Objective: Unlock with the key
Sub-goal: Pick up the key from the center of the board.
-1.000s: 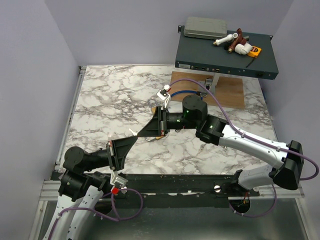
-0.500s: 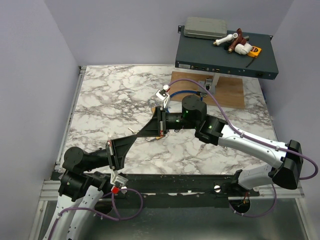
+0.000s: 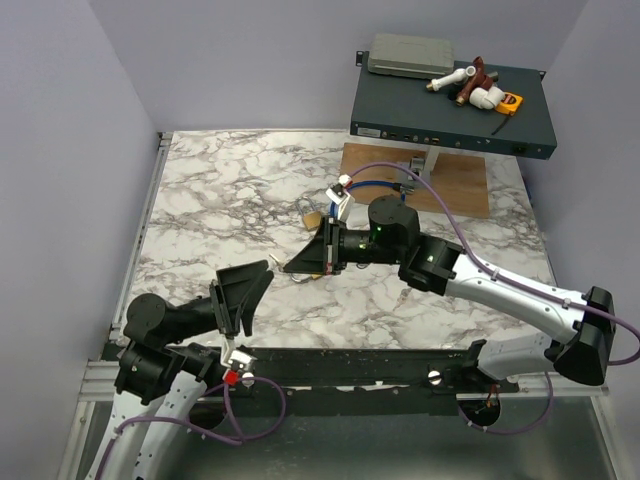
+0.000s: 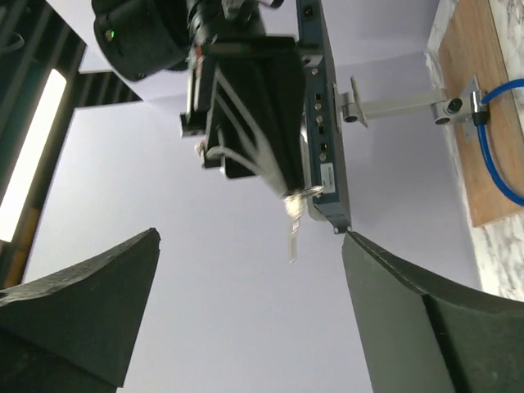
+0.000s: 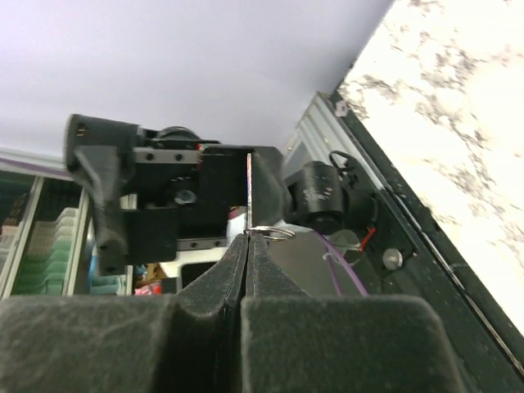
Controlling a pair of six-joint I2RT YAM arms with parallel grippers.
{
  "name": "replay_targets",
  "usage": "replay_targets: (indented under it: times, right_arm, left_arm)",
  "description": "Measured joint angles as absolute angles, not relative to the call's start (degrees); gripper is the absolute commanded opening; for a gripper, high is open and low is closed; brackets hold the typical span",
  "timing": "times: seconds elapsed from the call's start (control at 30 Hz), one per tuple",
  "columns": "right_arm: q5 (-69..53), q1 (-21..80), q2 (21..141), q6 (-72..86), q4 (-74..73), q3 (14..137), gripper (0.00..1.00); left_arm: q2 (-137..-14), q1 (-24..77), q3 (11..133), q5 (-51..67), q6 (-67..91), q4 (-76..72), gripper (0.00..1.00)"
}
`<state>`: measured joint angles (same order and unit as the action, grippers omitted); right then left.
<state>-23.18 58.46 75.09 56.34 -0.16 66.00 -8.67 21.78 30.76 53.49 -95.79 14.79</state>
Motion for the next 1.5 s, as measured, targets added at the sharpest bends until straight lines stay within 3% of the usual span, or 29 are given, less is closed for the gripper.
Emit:
replay_targets:
  times: [0.3,0.47,0.63,0.93,1.3,1.5]
  right_arm:
    - [-16.8,55.4,69.5,53.1,-11.7,63.9,0.01]
    - [-11.2,53.8,64.8,51.0,-18.0,62.7,0.01]
    - [-8.0,53.0,59.9,50.9,-21.9,58.8,0.01]
    - [-4.7,52.6,52.0,51.4,-26.3,55.2,0.01]
    - [-2.4,52.4,46.9,52.1,-28.0,55.2,0.01]
    - [-2.0,52.4,46.8,52.1,-28.9,56.0,0.01]
  left_arm:
    - [-16.1,21.8,40.2,44.6,-79.3,22.3,0.99]
    - [-36.2,21.8,49.7,39.2,-68.3,36.2,0.98]
    - [-51.5,21.8,50.1,36.8,-56.4,40.8,0.98]
    - [-69.7,22.5,50.1,36.5,-36.8,34.9,0.97]
    - [-90.1,28.8,55.5,31.6,-26.6,28.3,0.93]
    - [-93.2,29.0,60.1,29.2,-22.1,28.7,0.88]
